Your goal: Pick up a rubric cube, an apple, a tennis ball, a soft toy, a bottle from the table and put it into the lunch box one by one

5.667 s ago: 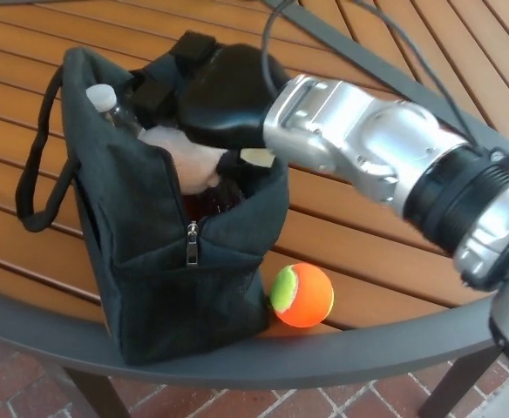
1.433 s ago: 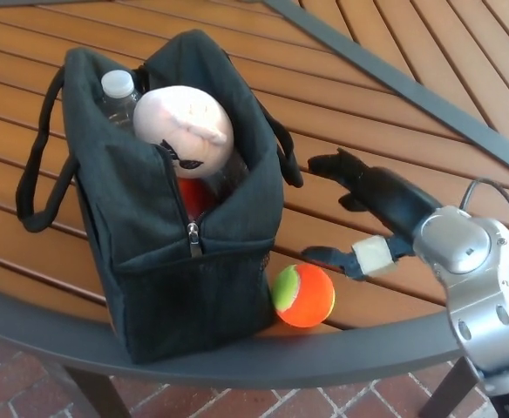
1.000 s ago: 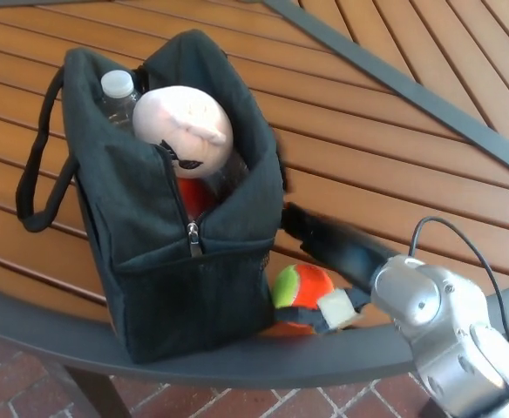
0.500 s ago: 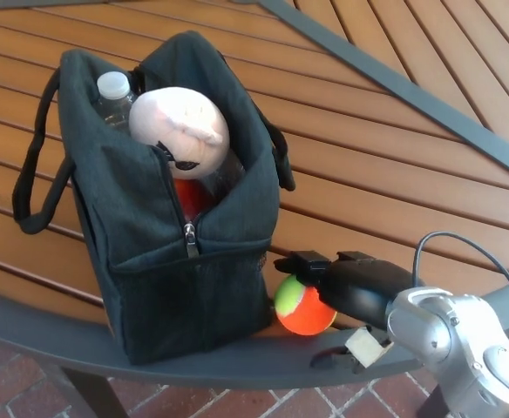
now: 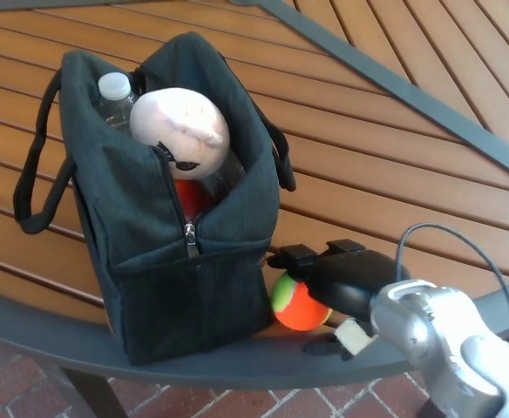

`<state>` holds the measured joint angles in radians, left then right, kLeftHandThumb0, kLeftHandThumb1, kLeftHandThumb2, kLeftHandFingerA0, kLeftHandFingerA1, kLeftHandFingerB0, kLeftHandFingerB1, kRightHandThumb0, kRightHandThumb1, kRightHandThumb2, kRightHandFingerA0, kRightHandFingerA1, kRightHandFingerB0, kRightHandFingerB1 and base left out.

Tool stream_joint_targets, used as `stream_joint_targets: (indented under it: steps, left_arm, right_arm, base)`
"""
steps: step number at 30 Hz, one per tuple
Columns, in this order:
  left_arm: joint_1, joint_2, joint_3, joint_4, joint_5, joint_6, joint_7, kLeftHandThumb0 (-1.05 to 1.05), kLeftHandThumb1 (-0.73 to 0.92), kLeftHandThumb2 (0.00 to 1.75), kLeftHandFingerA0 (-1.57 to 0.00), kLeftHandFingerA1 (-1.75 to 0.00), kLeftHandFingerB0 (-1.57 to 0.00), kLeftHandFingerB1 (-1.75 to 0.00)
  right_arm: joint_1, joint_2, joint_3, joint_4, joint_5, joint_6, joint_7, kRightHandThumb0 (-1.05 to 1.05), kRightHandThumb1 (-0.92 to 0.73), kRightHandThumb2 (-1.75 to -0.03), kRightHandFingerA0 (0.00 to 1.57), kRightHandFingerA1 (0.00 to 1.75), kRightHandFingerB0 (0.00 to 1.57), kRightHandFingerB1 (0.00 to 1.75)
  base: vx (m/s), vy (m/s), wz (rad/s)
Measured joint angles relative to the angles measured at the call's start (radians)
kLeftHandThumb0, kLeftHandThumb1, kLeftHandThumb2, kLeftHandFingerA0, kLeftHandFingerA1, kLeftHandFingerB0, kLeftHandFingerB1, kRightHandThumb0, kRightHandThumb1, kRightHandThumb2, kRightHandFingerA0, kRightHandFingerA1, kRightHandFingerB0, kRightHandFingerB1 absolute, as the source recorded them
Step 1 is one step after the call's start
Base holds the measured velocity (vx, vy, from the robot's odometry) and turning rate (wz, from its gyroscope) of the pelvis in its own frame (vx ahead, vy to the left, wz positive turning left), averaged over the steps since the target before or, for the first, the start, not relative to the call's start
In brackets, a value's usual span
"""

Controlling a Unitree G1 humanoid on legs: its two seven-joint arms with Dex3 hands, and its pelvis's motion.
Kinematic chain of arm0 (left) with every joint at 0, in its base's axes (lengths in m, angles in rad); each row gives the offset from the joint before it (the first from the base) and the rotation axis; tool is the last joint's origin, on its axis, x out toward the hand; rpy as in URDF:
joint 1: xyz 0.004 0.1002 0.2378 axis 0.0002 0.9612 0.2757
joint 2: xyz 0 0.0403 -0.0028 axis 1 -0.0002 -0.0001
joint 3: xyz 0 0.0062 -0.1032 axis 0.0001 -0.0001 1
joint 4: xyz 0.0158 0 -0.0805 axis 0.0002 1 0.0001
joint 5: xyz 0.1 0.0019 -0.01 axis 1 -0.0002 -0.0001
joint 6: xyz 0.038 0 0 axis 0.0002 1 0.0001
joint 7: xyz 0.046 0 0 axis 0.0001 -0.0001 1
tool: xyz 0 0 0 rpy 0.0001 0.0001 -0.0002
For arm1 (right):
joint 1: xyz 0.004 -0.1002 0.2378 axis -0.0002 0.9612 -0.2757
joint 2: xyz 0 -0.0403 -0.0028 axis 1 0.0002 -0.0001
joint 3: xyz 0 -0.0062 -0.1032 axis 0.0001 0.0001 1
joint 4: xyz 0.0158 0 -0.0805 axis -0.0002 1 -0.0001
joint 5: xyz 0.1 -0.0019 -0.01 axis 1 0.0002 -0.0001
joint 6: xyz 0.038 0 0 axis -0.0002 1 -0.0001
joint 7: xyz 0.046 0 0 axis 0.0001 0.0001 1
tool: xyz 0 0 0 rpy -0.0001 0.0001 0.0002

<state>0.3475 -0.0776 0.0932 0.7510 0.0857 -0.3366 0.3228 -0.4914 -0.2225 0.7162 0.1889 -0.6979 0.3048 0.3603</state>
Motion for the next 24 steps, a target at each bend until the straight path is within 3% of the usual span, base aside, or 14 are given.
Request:
stream_joint_targets:
  steps: [2, 3, 4, 6, 7, 8, 9, 13, 14, 16, 21, 22, 24]
  left_arm:
    - [0.003, -0.005, -0.001, -0.010, -0.004, 0.000, -0.006, 0.07, 0.60, 0.98, -1.01, -1.24, -0.94, -1.05]
    - [0.004, -0.005, -0.001, -0.012, -0.005, 0.001, -0.007, 0.09, 0.60, 0.98, -1.01, -1.23, -0.94, -1.05]
    - [0.007, -0.007, -0.003, -0.019, -0.007, 0.001, -0.010, 0.06, 0.60, 0.96, -1.01, -1.22, -0.93, -1.04]
    - [0.011, -0.009, -0.005, -0.028, -0.009, 0.002, -0.012, 0.06, 0.60, 0.96, -1.01, -1.22, -0.93, -1.04]
    - [0.013, -0.010, -0.007, -0.035, -0.010, 0.002, -0.012, 0.05, 0.61, 0.97, -1.02, -1.23, -0.93, -1.06]
    - [0.015, -0.011, -0.008, -0.042, -0.010, 0.003, -0.012, 0.05, 0.61, 0.97, -1.02, -1.23, -0.93, -1.06]
    - [0.017, -0.011, -0.008, -0.044, -0.010, 0.003, -0.012, 0.05, 0.62, 0.98, -1.03, -1.22, -0.92, -1.04]
    - [0.025, -0.012, -0.011, -0.059, -0.011, 0.006, -0.016, 0.05, 0.62, 0.98, -1.03, -1.22, -0.92, -1.04]
    - [0.027, -0.012, -0.013, -0.063, -0.011, 0.007, -0.016, 0.04, 0.61, 0.94, -1.02, -1.19, -0.91, -1.01]
    - [0.028, -0.012, -0.016, -0.067, -0.010, 0.012, -0.016, 0.04, 0.63, 0.92, -1.02, -1.19, -0.91, -1.01]
    - [0.032, -0.013, -0.029, -0.068, -0.006, 0.026, -0.014, 0.07, 0.62, 0.94, -1.03, -1.20, -0.91, -1.02]
    - [0.033, -0.013, -0.030, -0.068, -0.007, 0.026, -0.014, 0.06, 0.65, 0.94, -1.05, -1.17, -0.91, -1.02]
    - [0.035, -0.012, -0.030, -0.067, -0.008, 0.026, -0.015, 0.04, 0.65, 0.92, -1.03, -1.18, -0.91, -1.02]
  right_arm:
    - [0.005, 0.027, -0.006, 0.015, -0.001, -0.003, -0.019, -0.42, -0.75, -0.61, 0.64, 1.01, 0.51, 0.50]
    - [0.008, 0.035, -0.008, 0.020, -0.001, -0.005, -0.027, -0.30, -0.73, -0.65, 0.72, 1.30, 0.49, 0.51]
    - [0.017, 0.054, -0.014, 0.032, -0.001, -0.009, -0.048, -0.29, -0.73, -0.66, 0.77, 1.40, 0.53, 0.51]
    - [0.025, 0.069, -0.013, 0.044, -0.007, -0.016, -0.074, -0.29, -0.73, -0.66, 0.77, 1.40, 0.53, 0.51]
    - [0.029, 0.073, -0.009, 0.056, -0.013, -0.022, -0.091, -0.39, -0.79, -0.63, 0.77, 1.18, 0.60, 0.49]
    - [0.032, 0.076, -0.006, 0.066, -0.020, -0.027, -0.107, -0.39, -0.79, -0.63, 0.77, 1.18, 0.60, 0.49]
    - [0.032, 0.077, -0.004, 0.071, -0.024, -0.029, -0.114, -0.31, -0.75, -0.70, 0.74, 1.27, 0.65, 0.73]
    - [0.019, 0.081, 0.023, 0.109, -0.056, -0.029, -0.138, -0.31, -0.75, -0.70, 0.74, 1.27, 0.65, 0.73]
    - [0.011, 0.081, 0.029, 0.119, -0.069, -0.023, -0.139, -0.24, -0.60, -0.72, 0.88, 1.47, 0.78, 0.84]
    - [0.009, 0.082, 0.036, 0.125, -0.083, -0.020, -0.144, -0.26, -0.61, -0.70, 0.91, 1.50, 0.78, 0.82]
    - [0.022, 0.070, 0.063, 0.126, -0.127, -0.032, -0.201, -0.26, -0.66, -0.75, 0.88, 1.46, 0.74, 0.80]
    - [0.025, 0.068, 0.064, 0.126, -0.132, -0.035, -0.208, -0.30, -0.67, -0.66, 0.83, 1.29, 0.67, 0.72]
    - [0.030, 0.063, 0.066, 0.126, -0.141, -0.042, -0.224, -0.34, -0.69, -0.63, 0.81, 1.28, 0.67, 0.77]
  base:
    - [0.00, 0.000, 0.00]
    - [0.00, 0.000, 0.00]
    - [0.00, 0.000, 0.00]
    - [0.00, 0.000, 0.00]
    - [0.00, 0.000, 0.00]
    - [0.00, 0.000, 0.00]
    - [0.00, 0.000, 0.00]
    - [0.00, 0.000, 0.00]
    - [0.00, 0.000, 0.00]
    - [0.00, 0.000, 0.00]
    - [0.00, 0.000, 0.00]
    - [0.00, 0.000, 0.00]
    - [0.00, 0.000, 0.00]
